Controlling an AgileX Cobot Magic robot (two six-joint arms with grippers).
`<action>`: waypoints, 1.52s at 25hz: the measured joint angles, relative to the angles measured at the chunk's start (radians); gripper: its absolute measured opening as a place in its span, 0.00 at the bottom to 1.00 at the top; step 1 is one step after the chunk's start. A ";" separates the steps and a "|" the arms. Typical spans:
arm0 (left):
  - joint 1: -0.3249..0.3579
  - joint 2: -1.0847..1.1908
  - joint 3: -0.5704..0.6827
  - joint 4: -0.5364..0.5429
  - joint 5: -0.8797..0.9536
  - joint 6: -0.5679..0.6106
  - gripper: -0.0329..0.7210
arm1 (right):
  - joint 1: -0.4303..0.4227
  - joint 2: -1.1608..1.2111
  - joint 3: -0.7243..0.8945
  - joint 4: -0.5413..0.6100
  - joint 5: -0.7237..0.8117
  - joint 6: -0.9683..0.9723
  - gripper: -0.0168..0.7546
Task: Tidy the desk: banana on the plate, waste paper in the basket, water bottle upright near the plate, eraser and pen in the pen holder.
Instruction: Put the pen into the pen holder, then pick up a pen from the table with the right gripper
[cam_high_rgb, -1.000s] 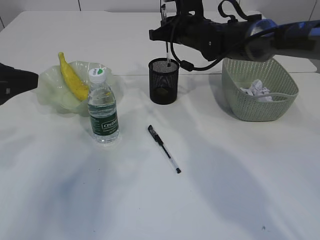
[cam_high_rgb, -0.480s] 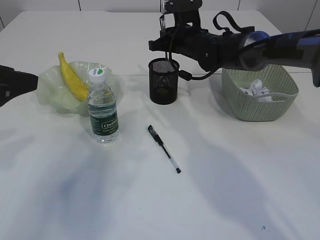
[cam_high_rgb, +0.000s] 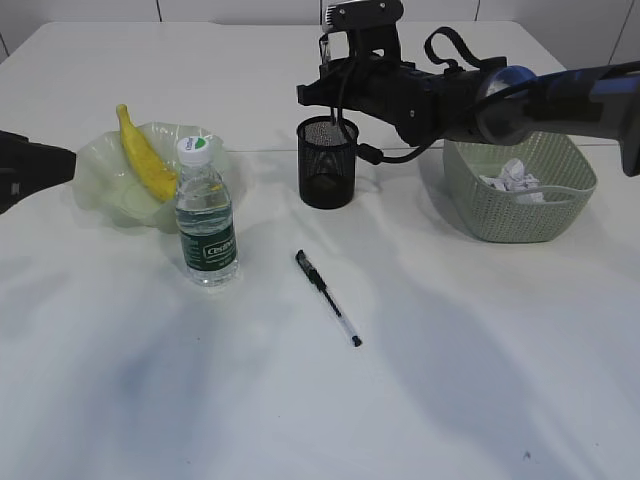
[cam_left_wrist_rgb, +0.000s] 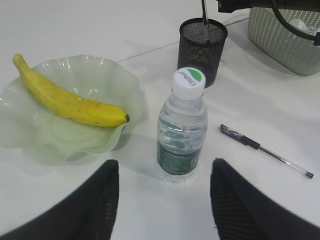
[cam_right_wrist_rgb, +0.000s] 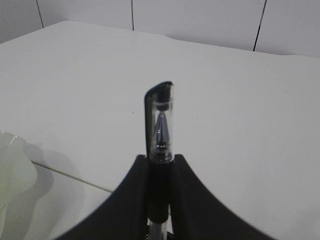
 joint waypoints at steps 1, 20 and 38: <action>0.000 0.000 0.000 0.000 0.000 0.000 0.58 | 0.000 0.000 0.000 0.000 0.000 0.000 0.14; 0.000 0.000 0.000 0.000 0.000 0.000 0.58 | 0.000 -0.026 0.000 0.000 0.014 0.002 0.35; 0.000 0.000 0.000 0.000 0.000 0.000 0.58 | 0.000 -0.327 0.000 0.000 0.687 0.003 0.35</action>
